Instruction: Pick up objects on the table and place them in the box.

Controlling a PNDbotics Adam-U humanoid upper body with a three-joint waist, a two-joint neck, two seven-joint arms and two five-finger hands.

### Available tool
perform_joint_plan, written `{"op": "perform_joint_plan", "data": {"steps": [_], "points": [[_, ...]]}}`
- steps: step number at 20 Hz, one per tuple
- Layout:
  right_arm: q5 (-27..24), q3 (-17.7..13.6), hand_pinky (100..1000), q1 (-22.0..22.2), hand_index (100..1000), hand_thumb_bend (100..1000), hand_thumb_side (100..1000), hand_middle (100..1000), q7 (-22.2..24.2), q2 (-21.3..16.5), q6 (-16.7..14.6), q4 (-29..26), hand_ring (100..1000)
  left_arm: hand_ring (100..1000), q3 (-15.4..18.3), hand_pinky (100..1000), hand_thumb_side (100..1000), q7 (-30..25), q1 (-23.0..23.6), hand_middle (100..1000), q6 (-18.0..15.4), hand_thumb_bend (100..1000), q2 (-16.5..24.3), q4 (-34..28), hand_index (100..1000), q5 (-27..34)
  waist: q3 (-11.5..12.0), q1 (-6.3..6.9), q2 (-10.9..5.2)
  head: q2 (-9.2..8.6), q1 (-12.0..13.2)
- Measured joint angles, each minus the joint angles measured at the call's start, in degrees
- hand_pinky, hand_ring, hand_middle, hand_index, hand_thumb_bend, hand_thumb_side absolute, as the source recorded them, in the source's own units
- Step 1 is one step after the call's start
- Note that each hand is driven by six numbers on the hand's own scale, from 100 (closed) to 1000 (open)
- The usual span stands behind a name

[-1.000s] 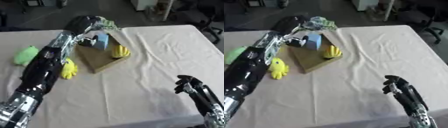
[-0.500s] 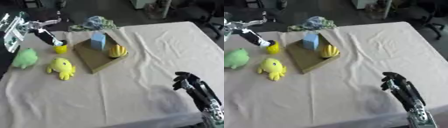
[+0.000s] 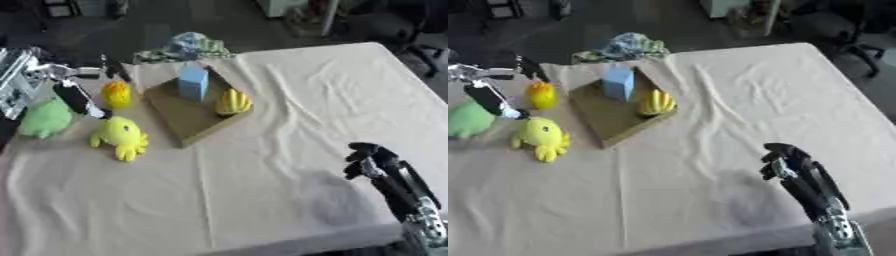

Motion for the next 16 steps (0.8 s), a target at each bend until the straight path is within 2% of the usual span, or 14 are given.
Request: {"op": "perform_joint_plan", "data": {"steps": [4,7,10,14,16], "points": [[0.0,0.0,511,0.0,754,100,553,556,0.0,0.0,0.0,0.0,532,805,-0.1,815,391,0.8,0.6,843,-0.8,405,-1.3,2.2,914,-2.7,0.0,0.00,0.01,0.00,0.0],[0.0,0.0,511,0.0,754,100,554,556,0.0,0.0,0.0,0.0,532,787,-0.1,807,379,1.7,1.1,822,-1.7,369,-2.3,3.7,893,-4.9,0.0,-0.01,0.01,0.00,0.0],[0.0,0.0,511,0.2,754,100,554,555,0.0,0.0,0.0,0.0,532,695,0.0,757,298,2.4,1.4,726,-2.4,289,-2.9,4.9,799,-6.0,0.0,-0.02,0.01,0.00,0.0],[0.0,0.0,511,0.2,754,100,553,555,0.0,0.0,0.0,0.0,532,505,0.1,647,259,2.6,1.8,507,-2.6,100,-3.1,4.7,628,-5.1,0.0,-0.01,0.01,0.00,-0.1],[0.0,0.0,511,0.2,753,100,552,555,0.0,0.0,0.0,0.0,532,460,0.1,612,254,2.4,2.4,455,-2.4,100,-2.8,2.8,585,-2.7,0.1,-0.01,0.01,0.00,-0.3]]}}
